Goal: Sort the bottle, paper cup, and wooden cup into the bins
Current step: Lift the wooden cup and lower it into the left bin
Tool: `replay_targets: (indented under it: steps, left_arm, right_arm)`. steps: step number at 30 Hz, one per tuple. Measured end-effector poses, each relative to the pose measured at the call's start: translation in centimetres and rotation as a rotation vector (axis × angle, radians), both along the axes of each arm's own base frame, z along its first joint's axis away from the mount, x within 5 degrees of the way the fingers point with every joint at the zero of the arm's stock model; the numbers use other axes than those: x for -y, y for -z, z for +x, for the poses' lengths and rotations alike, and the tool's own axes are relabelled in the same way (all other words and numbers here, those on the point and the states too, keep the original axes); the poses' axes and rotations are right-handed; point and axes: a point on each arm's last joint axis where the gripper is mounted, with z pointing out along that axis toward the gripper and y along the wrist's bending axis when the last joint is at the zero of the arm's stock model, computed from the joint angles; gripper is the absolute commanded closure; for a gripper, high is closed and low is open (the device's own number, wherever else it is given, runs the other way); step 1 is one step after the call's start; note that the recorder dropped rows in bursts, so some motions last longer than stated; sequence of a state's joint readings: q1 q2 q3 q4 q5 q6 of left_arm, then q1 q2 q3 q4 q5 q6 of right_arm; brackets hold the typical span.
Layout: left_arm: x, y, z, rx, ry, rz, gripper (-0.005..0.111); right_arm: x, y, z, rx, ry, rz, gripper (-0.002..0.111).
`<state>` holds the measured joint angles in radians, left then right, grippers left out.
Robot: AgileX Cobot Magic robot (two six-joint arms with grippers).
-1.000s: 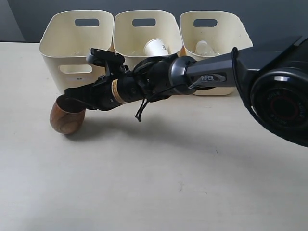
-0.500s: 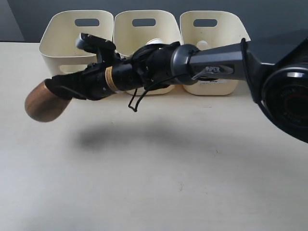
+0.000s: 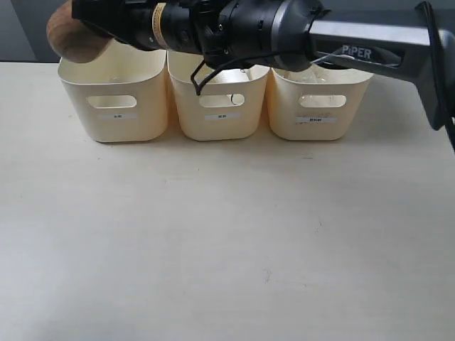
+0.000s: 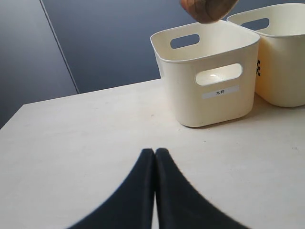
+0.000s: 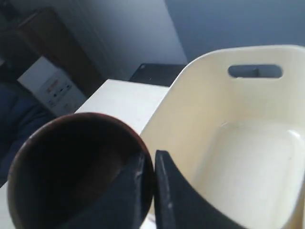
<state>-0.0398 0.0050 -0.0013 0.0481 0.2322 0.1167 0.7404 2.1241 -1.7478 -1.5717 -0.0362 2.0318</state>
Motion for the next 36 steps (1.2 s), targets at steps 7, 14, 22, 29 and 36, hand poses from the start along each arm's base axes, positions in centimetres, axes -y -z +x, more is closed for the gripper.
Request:
replay_targets:
  steps: [7, 14, 22, 29, 36]
  left_arm:
    - [0.0, 0.0, 0.0, 0.000, 0.000, 0.000, 0.107]
    - [0.0, 0.0, 0.0, 0.000, 0.000, 0.000, 0.107]
    - [0.0, 0.0, 0.0, 0.000, 0.000, 0.000, 0.107]
    - [0.0, 0.0, 0.0, 0.000, 0.000, 0.000, 0.107]
    - [0.0, 0.0, 0.0, 0.000, 0.000, 0.000, 0.107]
  right_arm:
    - [0.7, -0.8, 1.4, 0.103, 0.137, -0.063, 0.109]
    - [-0.6, 1.4, 3.0, 0.123, 0.140, -0.098, 0.109]
    - [-1.3, 2.9, 3.4, 0.170, 0.084, -0.165, 0.095]
    - [-1.4, 2.8, 3.3, 0.160, 0.074, -0.150, 0.048]
    - [-1.6, 2.8, 3.2, 0.149, 0.055, -0.139, 0.053]
